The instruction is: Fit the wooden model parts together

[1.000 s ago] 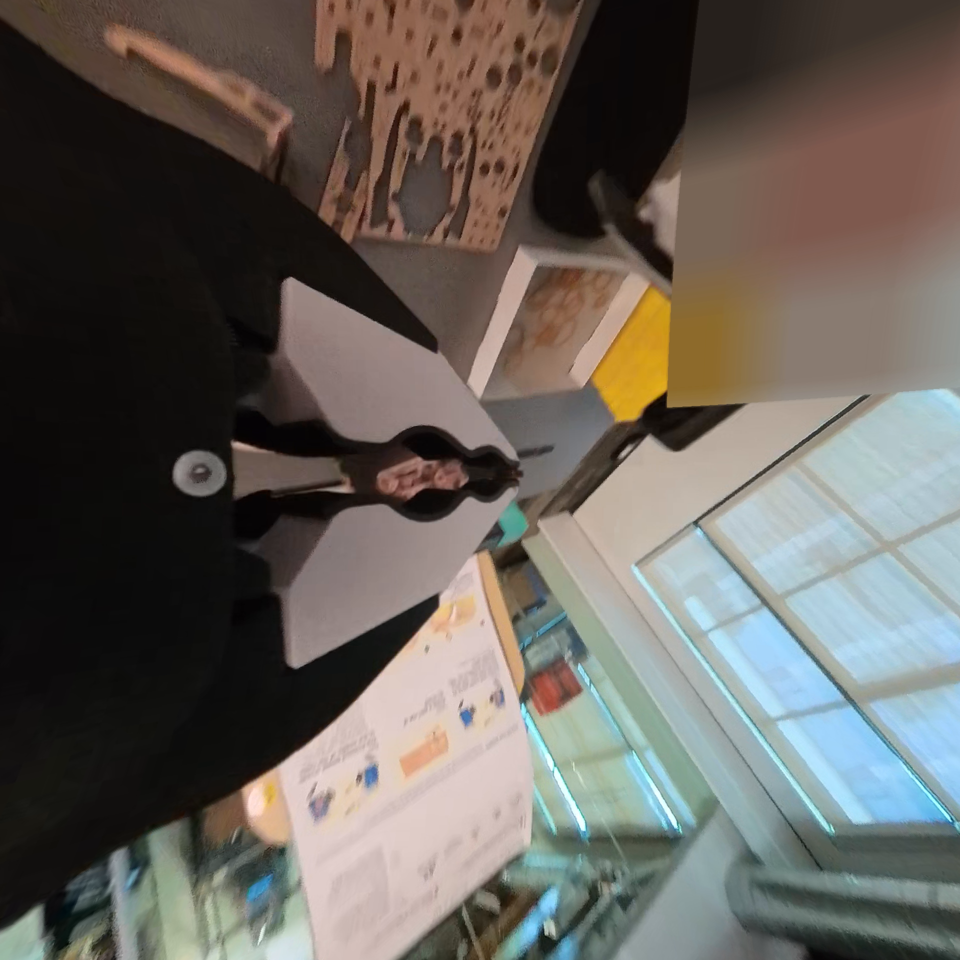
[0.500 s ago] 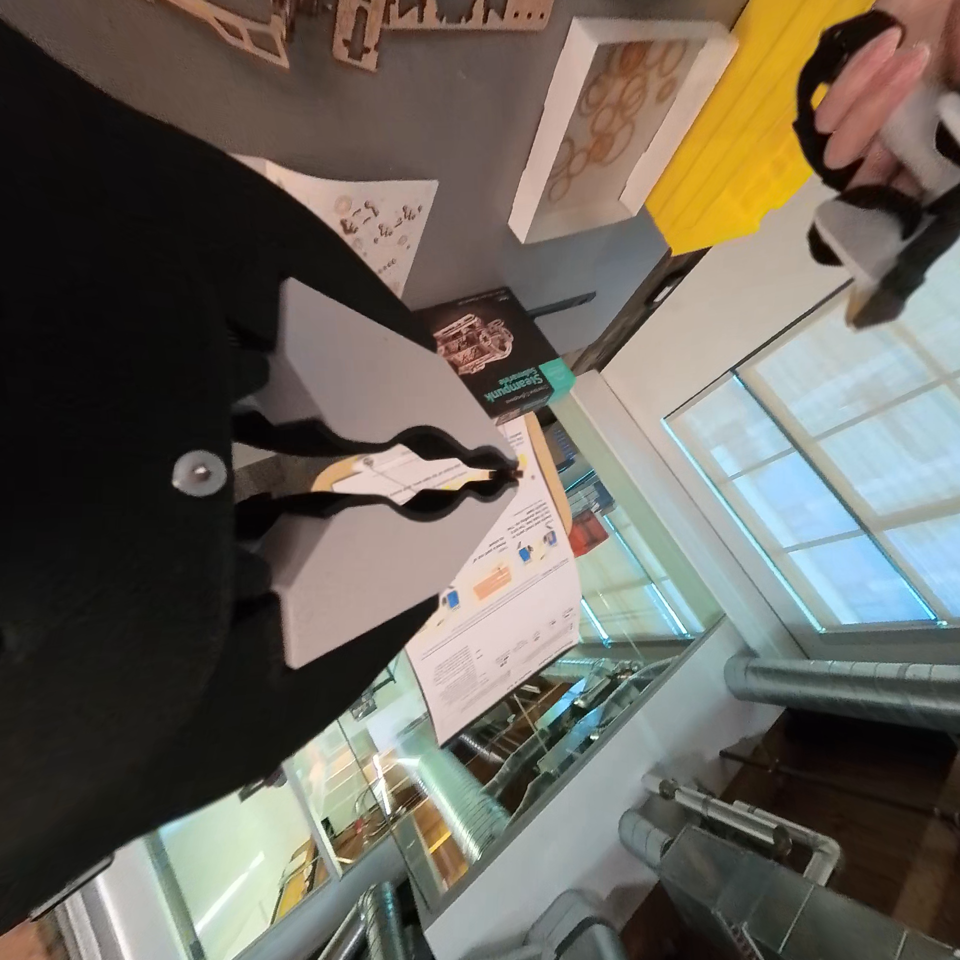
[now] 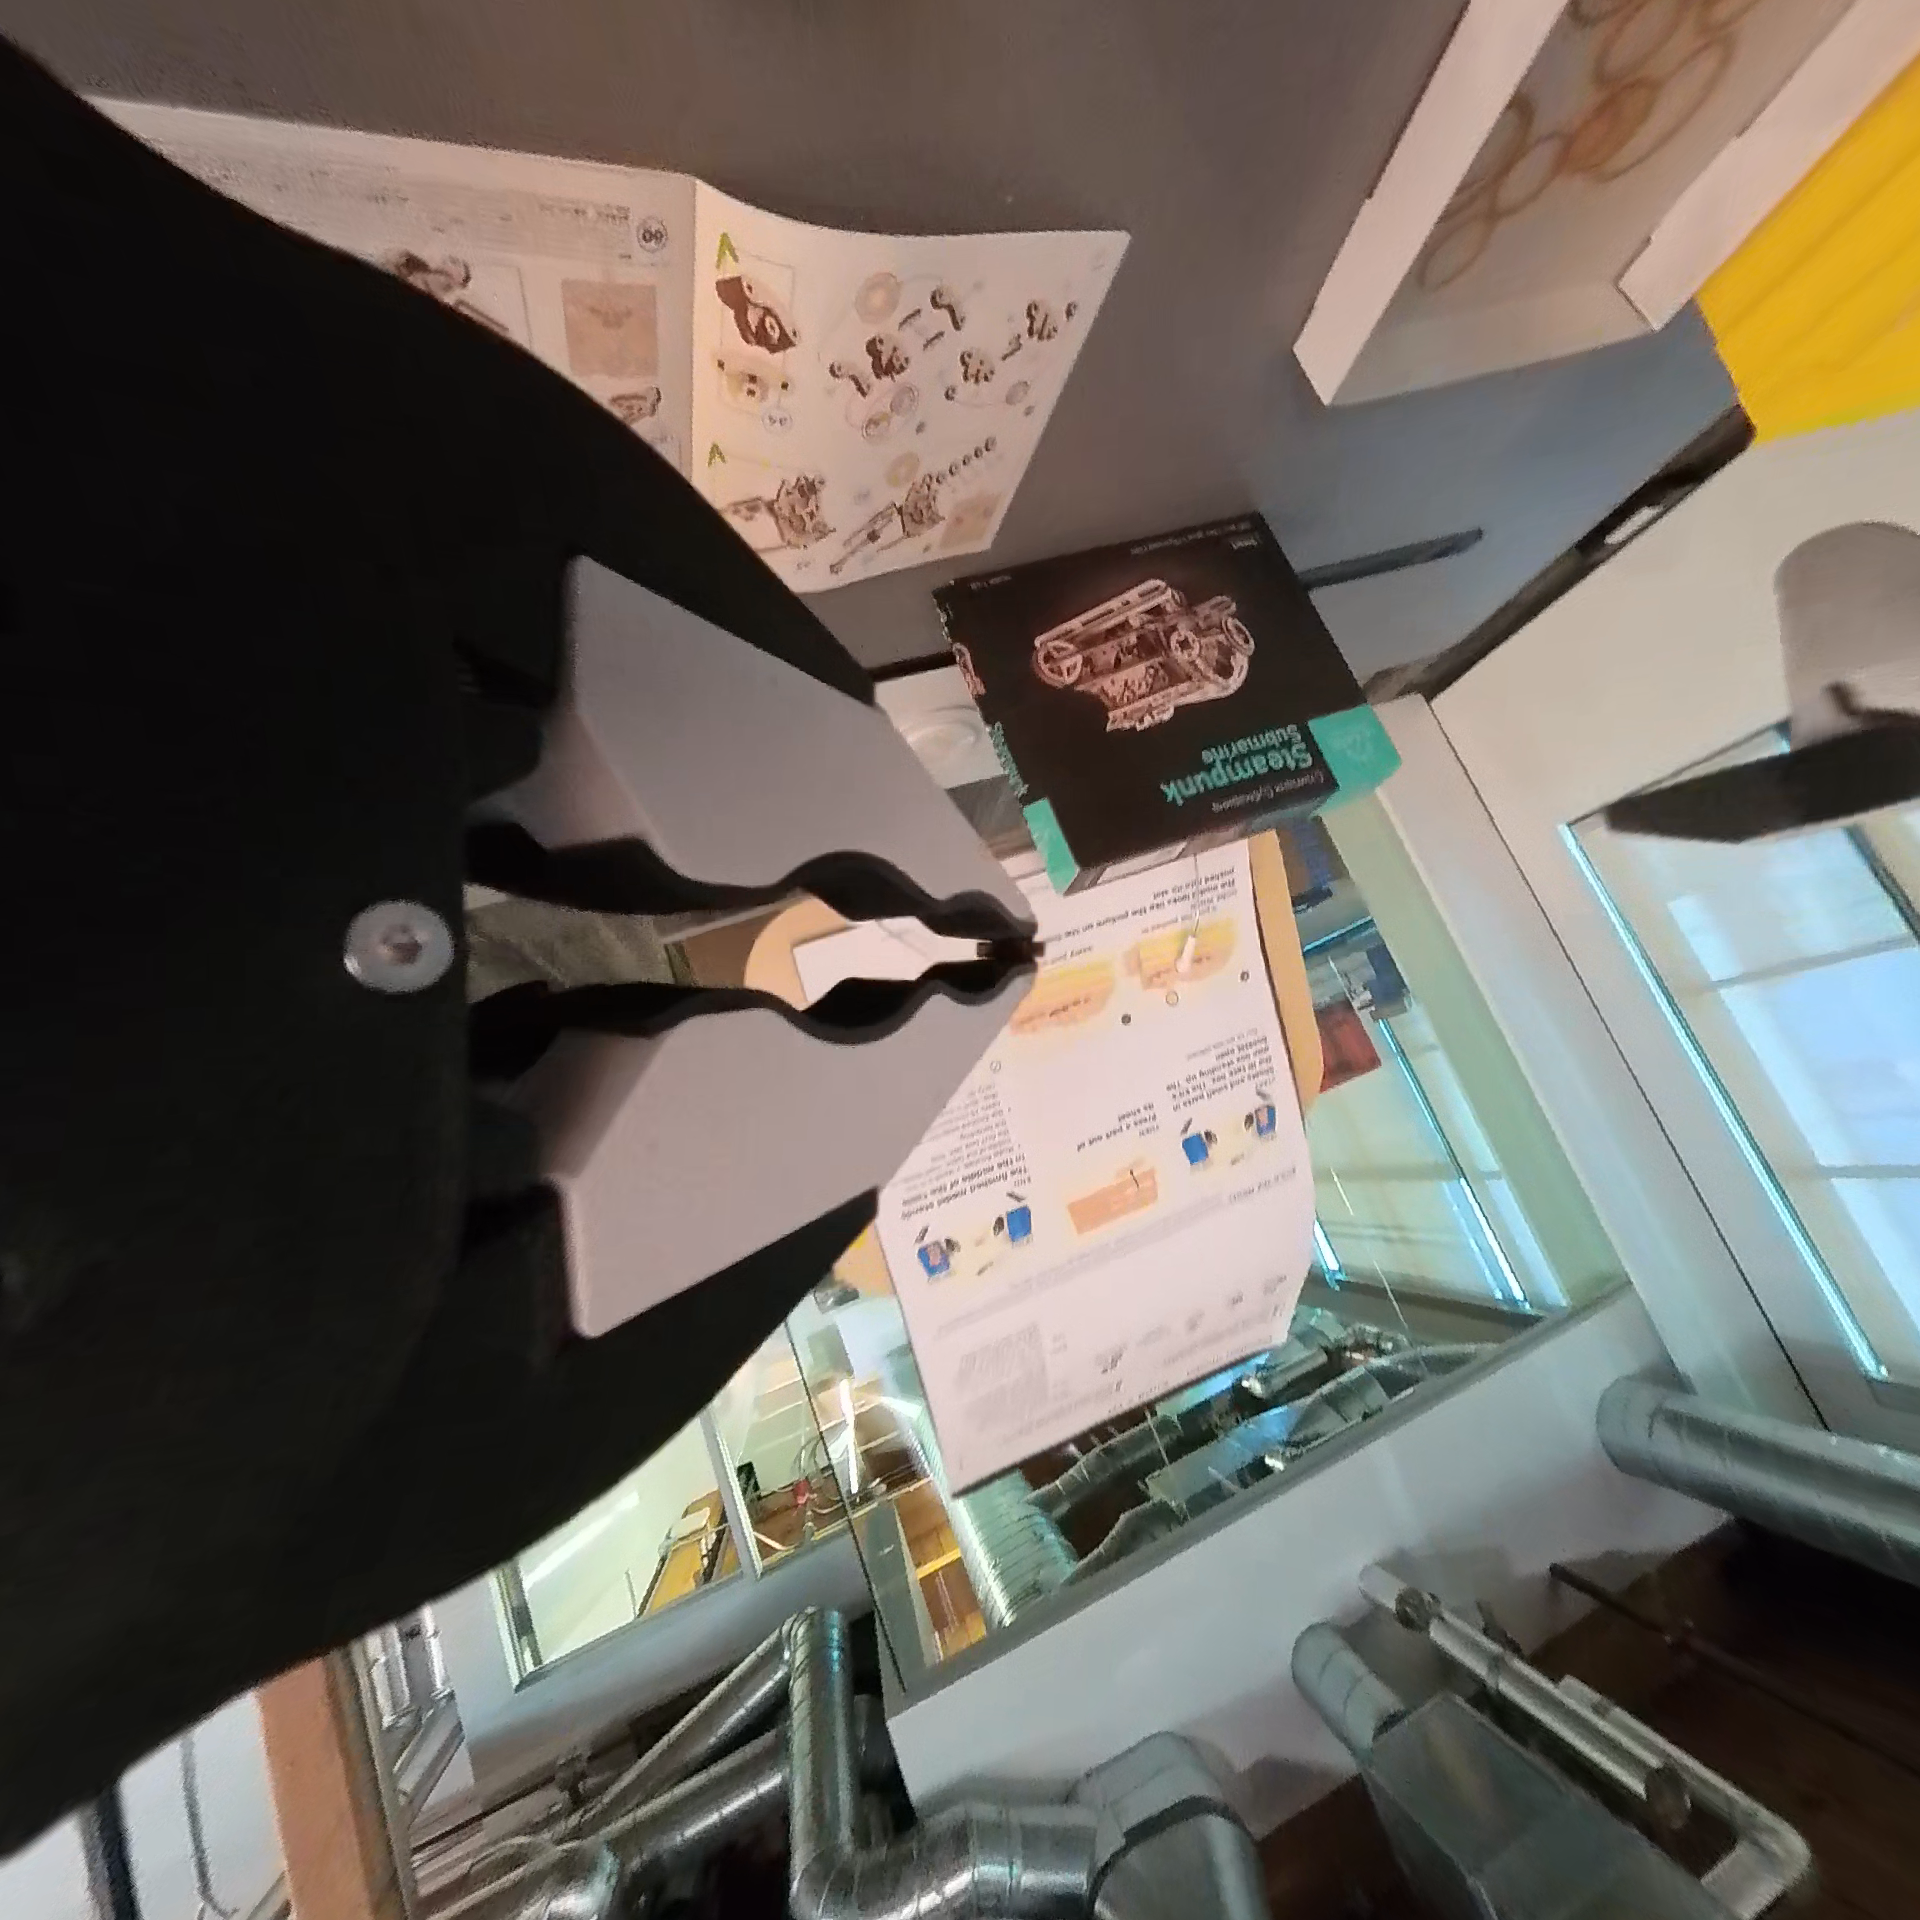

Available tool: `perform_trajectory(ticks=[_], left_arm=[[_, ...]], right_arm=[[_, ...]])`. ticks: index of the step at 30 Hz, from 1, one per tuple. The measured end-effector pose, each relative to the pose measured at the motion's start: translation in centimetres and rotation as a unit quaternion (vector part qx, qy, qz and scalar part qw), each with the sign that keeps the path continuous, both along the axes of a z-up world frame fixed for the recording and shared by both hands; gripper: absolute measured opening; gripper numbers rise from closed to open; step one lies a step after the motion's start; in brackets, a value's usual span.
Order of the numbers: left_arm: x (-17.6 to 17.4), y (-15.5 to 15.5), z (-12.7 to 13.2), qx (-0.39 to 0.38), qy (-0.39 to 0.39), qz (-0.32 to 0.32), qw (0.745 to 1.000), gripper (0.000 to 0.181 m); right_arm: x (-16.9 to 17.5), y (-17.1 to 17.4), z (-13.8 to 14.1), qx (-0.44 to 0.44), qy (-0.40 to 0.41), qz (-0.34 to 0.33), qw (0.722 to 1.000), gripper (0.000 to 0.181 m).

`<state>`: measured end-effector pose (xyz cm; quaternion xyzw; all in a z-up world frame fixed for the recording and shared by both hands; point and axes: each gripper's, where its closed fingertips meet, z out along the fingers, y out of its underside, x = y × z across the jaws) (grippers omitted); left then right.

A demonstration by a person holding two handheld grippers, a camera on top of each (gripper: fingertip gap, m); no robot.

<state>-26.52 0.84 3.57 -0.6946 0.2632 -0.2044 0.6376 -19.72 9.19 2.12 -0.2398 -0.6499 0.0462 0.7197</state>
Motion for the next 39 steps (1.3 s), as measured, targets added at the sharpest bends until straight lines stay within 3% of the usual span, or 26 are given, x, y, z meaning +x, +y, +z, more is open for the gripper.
perform_trajectory(ticks=[9,22,31,39], left_arm=[[-0.4,0.6,-1.6,-0.083,-0.079,-0.075,0.991,0.034],[-0.3,1.8,-4.3,-0.133,-0.093,-0.112,0.98,0.034],[1.6,0.8,-4.5,-0.094,-0.043,-0.155,0.983,0.037],[2.8,-0.2,-4.5,-0.086,-0.041,-0.189,0.977,0.031]], right_arm=[[-3.1,-4.0,-1.3,0.005,-0.034,0.066,0.997,0.001],[-4.7,-5.9,-2.6,0.017,-0.034,0.117,0.992,0.0],[-4.9,-7.9,-2.4,0.077,-0.012,0.151,0.985,0.001],[-5.2,-9.9,-2.7,0.072,-0.019,0.188,0.979,0.001]])
